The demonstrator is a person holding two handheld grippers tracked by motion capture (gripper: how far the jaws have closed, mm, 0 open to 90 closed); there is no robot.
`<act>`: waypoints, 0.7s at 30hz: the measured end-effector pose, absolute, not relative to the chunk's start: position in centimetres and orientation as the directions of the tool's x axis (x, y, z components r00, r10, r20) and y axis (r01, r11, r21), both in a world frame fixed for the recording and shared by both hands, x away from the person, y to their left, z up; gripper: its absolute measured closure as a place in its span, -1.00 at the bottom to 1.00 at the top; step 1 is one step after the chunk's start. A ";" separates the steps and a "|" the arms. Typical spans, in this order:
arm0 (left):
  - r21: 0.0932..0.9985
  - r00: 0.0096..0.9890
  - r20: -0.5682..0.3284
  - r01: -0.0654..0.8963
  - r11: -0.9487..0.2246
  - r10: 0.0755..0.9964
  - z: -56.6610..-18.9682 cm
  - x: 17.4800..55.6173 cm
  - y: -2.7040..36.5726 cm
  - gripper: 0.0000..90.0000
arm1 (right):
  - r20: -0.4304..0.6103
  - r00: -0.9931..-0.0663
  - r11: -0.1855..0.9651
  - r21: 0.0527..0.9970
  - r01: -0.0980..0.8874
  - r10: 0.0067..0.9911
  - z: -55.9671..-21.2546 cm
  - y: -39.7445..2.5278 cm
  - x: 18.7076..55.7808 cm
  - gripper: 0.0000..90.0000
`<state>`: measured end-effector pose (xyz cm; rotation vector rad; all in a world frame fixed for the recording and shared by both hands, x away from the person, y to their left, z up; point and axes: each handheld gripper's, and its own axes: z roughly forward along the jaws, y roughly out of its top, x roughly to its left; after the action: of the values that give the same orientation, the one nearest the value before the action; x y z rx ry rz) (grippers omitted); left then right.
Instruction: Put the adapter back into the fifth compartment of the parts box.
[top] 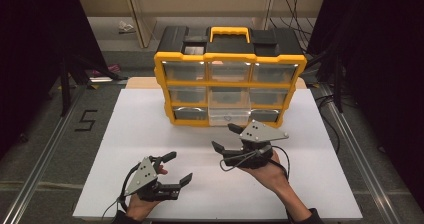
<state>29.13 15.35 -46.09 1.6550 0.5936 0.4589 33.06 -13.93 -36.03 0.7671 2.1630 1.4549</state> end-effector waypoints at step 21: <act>0.986 0.789 -0.032 0.126 -0.111 0.614 -46.1 29.1 15.4 -0.61 | -0.010 -0.761 0.262 0.942 0.211 0.649 -37.8 -15.1 32.1 -0.33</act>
<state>29.12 15.35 -46.06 1.6549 0.5927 0.4571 32.11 -15.14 -37.79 0.7814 2.1430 1.5052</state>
